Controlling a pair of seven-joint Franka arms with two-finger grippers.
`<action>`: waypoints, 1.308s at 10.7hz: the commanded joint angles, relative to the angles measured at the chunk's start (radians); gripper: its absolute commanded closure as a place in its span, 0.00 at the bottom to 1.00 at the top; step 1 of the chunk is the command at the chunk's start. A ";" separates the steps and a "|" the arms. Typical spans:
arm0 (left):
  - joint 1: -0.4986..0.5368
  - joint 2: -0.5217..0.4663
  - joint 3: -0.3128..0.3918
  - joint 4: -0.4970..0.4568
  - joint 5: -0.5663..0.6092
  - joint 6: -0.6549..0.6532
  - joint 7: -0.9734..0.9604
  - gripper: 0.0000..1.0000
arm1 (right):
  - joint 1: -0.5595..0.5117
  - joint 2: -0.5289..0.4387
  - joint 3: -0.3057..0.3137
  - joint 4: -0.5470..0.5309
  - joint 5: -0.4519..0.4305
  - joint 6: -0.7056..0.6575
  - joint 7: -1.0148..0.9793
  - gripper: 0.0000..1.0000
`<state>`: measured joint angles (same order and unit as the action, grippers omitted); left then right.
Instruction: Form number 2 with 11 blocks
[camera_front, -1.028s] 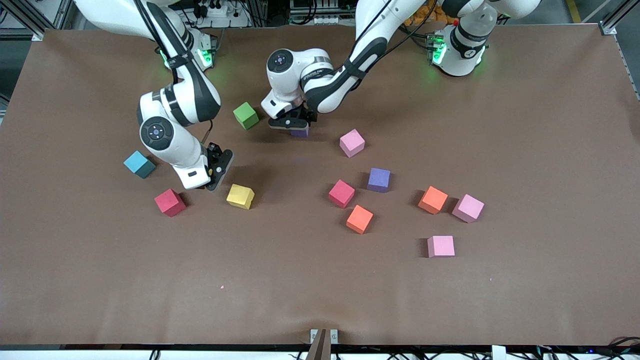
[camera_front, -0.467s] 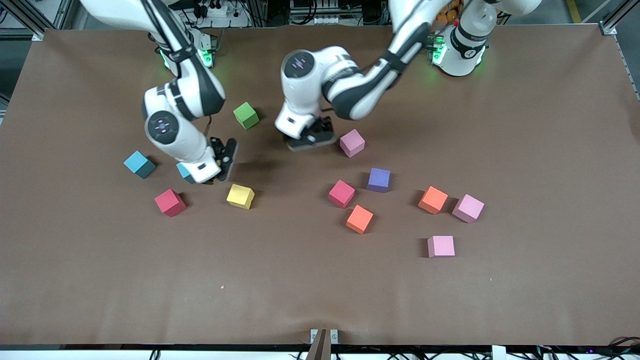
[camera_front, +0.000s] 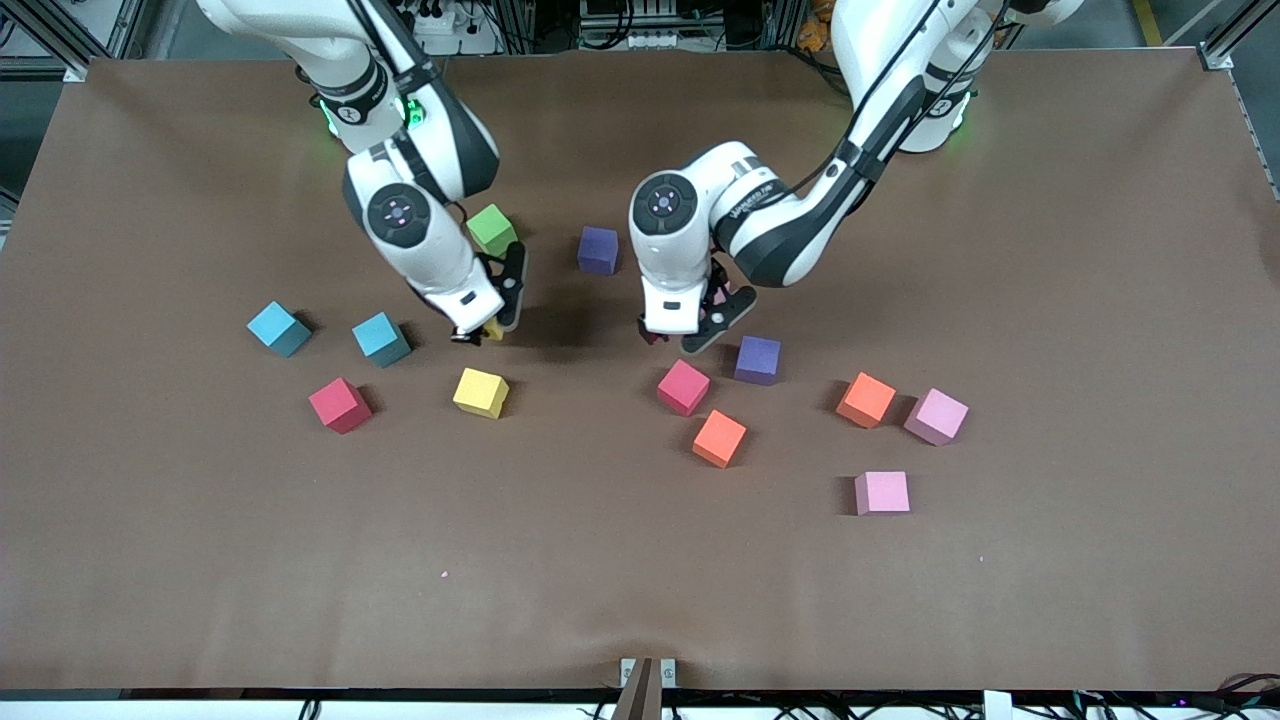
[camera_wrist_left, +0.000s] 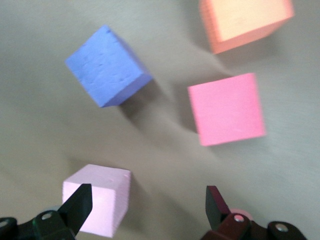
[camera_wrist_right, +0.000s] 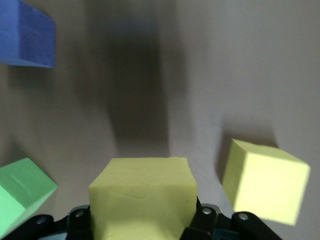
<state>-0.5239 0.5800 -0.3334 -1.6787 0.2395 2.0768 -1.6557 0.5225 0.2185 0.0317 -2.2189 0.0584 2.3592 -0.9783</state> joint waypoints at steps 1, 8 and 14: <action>0.042 -0.049 -0.019 -0.107 -0.016 0.041 -0.032 0.00 | 0.085 -0.036 -0.004 -0.059 0.018 0.018 0.058 0.69; 0.053 -0.080 -0.032 -0.325 -0.009 0.287 -0.116 0.00 | 0.182 -0.021 0.013 -0.120 0.020 0.058 0.210 0.69; 0.050 -0.124 -0.032 -0.320 -0.005 0.273 -0.179 0.00 | 0.088 0.001 0.174 -0.266 0.032 0.322 0.289 0.69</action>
<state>-0.4740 0.5042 -0.3606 -1.9750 0.2391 2.3484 -1.7948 0.6507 0.2271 0.1543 -2.4404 0.0661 2.6162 -0.7109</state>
